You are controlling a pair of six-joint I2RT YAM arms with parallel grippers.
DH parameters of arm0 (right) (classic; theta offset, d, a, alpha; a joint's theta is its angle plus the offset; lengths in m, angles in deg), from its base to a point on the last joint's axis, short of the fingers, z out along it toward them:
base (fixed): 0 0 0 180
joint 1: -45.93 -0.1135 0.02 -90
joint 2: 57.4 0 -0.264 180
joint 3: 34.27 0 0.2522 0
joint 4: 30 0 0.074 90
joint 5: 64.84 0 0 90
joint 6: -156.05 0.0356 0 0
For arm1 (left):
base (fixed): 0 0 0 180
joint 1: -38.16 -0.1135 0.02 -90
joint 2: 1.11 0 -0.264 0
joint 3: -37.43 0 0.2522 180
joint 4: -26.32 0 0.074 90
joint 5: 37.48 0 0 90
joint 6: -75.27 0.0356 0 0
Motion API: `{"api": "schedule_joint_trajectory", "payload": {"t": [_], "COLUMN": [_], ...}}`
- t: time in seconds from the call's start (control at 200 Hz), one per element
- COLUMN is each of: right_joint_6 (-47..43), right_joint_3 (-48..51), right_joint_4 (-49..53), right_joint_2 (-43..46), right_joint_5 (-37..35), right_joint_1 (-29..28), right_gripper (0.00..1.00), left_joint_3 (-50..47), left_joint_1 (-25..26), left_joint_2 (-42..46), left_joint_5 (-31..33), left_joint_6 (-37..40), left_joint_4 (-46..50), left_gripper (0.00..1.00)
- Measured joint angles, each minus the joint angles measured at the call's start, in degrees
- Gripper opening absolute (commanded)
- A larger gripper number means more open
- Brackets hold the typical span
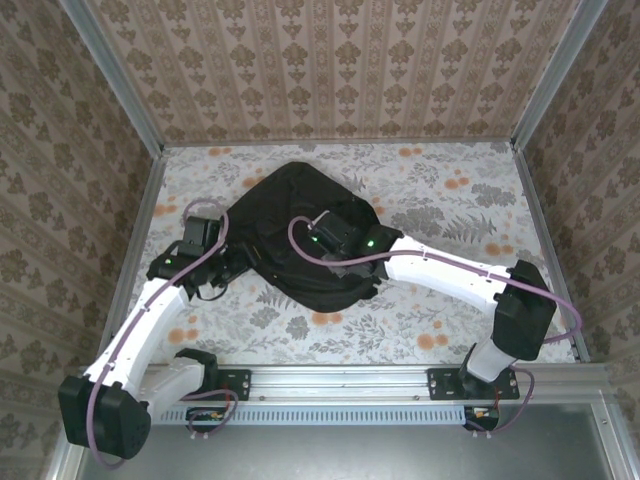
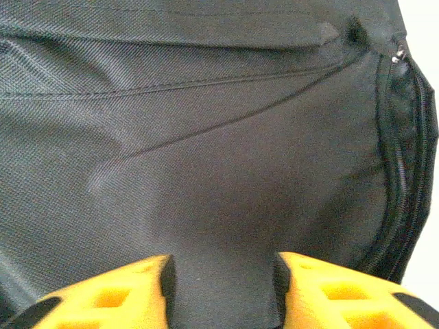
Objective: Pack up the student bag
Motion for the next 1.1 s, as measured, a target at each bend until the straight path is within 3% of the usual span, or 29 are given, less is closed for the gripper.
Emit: {"api": "schedule_joint_trajectory", "payload": {"t": [0.07, 0.255, 0.53, 0.865, 1.055, 1.1], "right_joint_6": [4.8, 27.7, 52.0, 60.8, 62.8, 62.7], "right_joint_3": [-1.2, -2.4, -10.4, -13.1, -13.1, -13.1], "right_joint_4": [0.1, -4.2, -9.6, -14.4, -18.6, -19.6], "right_joint_2": [0.0, -0.5, -12.8, -20.2, -21.9, -22.4], "right_joint_5": [4.0, 15.7, 25.5, 28.3, 30.6, 31.1], "right_joint_1": [2.9, 14.8, 14.2, 15.5, 16.7, 16.8], "right_gripper": [0.41, 0.40, 0.51, 0.48, 0.32, 0.22], "left_joint_3": [0.8, 2.7, 5.2, 5.2, 5.2, 5.2], "left_joint_1": [0.2, 1.3, 1.7, 1.5, 1.2, 1.2], "left_joint_2": [-0.5, -2.8, -2.9, -1.5, -1.5, -1.5], "left_joint_5": [0.2, 0.9, 3.0, 3.5, 3.5, 3.5], "left_joint_6": [0.2, 0.6, 2.5, 4.2, 4.7, 4.7], "left_joint_4": [0.0, 0.0, 0.9, 1.7, 1.8, 1.7], "left_gripper": [0.59, 0.59, 0.60, 0.60, 0.60, 0.59]}}
